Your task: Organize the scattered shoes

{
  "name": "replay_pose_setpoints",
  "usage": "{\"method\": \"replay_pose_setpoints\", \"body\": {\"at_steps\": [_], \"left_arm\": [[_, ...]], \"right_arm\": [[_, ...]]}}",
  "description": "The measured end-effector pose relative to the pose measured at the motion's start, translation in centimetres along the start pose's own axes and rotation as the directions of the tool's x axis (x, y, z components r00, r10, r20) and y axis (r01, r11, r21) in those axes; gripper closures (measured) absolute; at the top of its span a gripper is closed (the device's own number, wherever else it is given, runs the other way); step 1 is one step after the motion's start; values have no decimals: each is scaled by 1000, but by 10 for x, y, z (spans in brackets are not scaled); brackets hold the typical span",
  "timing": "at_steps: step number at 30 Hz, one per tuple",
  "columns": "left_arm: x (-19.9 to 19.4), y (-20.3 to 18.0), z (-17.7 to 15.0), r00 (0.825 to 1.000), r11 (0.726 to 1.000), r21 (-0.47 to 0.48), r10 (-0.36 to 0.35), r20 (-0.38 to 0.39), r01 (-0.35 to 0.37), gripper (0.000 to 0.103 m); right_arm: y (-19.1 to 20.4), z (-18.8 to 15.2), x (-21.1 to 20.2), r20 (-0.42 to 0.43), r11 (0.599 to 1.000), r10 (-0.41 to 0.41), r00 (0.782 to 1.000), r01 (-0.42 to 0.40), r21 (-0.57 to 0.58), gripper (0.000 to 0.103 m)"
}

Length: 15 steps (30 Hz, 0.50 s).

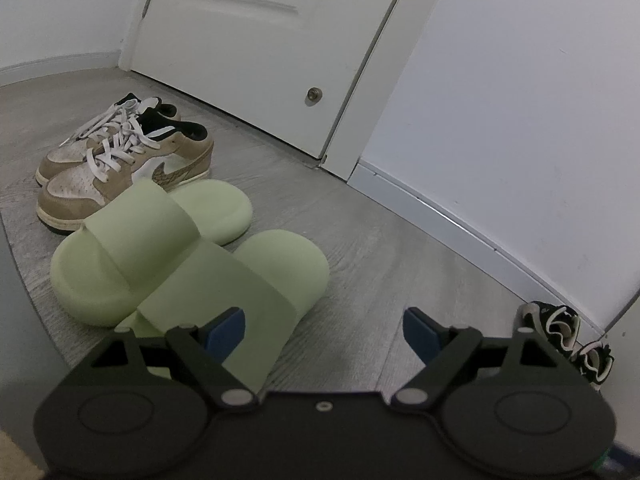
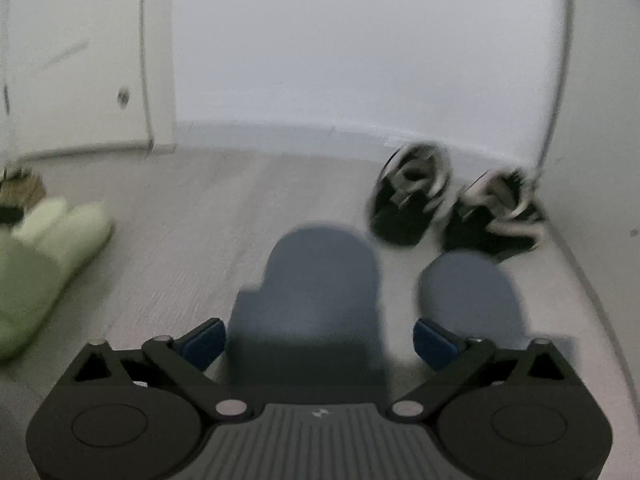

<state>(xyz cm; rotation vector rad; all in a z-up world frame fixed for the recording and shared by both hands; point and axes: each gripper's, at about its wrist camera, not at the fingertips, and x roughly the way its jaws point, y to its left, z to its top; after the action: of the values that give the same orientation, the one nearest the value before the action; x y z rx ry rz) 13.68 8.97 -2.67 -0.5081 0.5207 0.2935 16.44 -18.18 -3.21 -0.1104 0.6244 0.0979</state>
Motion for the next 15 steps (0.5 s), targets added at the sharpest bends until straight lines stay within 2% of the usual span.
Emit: {"method": "replay_pose_setpoints", "body": {"at_steps": [3, 5, 8, 11, 13, 15], "left_arm": [[0, -2, 0, 1000, 1000, 11, -4, 0, 4, 16], [0, -3, -1, 1000, 1000, 17, -5, 0, 5, 16], [0, -6, -1, 1000, 1000, 27, -6, 1, 6, 16], [0, -7, -1, 1000, 999, 39, -7, 0, 7, 16], [0, -6, -1, 1000, 999, 42, -7, -1, 7, 16], [0, -6, -1, 1000, 999, 43, -2, -1, 2, 16]], "right_arm": [[-28, 13, -16, 26, 998, -63, 998, 63, 7, 0], [-51, 20, -15, -30, 995, -101, 994, 101, 17, 0], [-91, 21, -5, -158, 991, -114, 981, 123, 49, 0], [-120, 14, 5, -216, 979, -70, 974, 109, 175, 0], [-129, 9, 17, -253, 966, 3, 967, 63, 252, 0], [-128, 8, 24, -260, 962, 25, 965, 47, 267, 0]]}}
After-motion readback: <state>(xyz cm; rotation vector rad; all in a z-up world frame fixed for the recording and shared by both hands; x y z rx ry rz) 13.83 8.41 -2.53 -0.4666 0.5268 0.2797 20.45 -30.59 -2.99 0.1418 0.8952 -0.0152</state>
